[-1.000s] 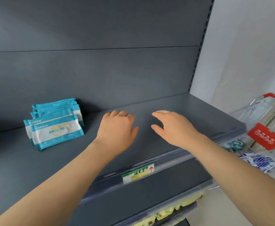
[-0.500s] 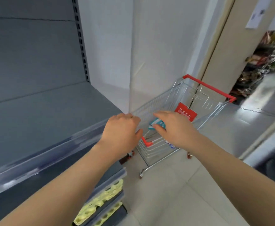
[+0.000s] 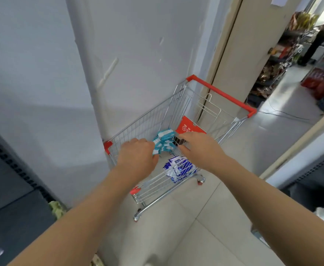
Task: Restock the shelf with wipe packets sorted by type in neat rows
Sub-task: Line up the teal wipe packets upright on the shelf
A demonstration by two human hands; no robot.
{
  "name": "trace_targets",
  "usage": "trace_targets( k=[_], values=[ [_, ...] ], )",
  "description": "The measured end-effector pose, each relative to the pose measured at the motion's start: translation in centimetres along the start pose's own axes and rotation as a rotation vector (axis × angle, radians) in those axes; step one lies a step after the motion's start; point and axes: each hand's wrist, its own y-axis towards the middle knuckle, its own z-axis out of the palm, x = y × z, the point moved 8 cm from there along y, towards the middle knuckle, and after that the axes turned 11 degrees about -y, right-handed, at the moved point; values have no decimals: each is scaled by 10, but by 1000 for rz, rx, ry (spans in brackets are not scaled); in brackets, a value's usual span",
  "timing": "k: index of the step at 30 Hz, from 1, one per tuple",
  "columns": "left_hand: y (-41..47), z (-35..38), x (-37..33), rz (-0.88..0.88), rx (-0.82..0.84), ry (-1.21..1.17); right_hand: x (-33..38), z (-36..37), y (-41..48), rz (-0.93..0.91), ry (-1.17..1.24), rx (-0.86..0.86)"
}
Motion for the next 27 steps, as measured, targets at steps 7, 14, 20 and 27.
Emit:
trace_targets(
  k=[7,14,20,27],
  values=[
    [126,39,12,-80,86,-3,-75,50,109,6,3,98],
    [225,108,43,-209,159,4,-127,135,216,-76,9,180],
    [312,201,77,-434,207,-99,-160,232,319,-215,44,264],
    [382,327,127,-671,251,-272,-179,353,404,-298,118,355]
  ],
)
